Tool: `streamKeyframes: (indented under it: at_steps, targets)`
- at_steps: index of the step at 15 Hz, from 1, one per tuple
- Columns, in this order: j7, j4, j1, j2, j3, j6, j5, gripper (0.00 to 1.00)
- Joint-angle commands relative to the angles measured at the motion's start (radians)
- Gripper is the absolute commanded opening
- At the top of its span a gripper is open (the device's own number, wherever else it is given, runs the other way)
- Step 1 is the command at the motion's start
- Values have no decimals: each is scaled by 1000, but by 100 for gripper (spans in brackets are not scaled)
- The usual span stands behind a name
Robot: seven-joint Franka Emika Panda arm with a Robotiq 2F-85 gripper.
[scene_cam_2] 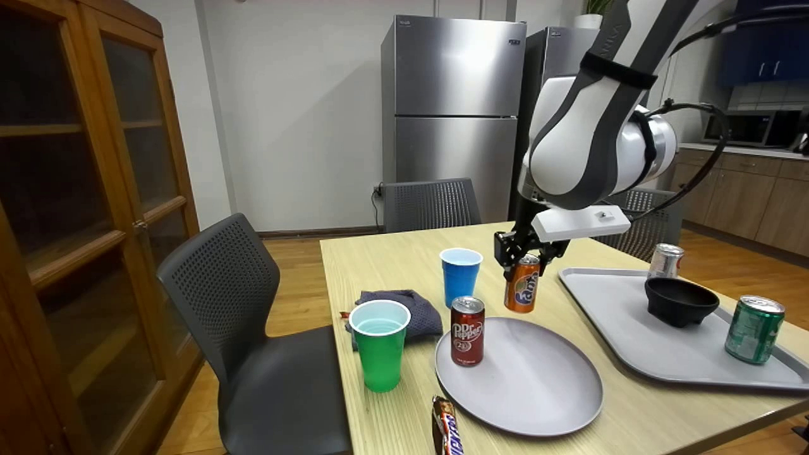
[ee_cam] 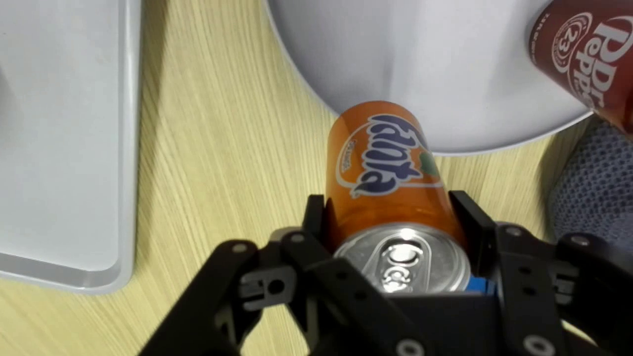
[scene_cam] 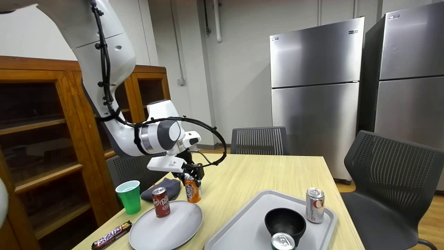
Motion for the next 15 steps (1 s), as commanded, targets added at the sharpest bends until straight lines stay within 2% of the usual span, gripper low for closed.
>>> streamKeyframes:
  at_steps: [1, 15]
  targets:
    - [-17, -41, 21, -51, 3, -6, -29, 38]
    - [-1, -64, 64, -21, -7, -4, -57, 38]
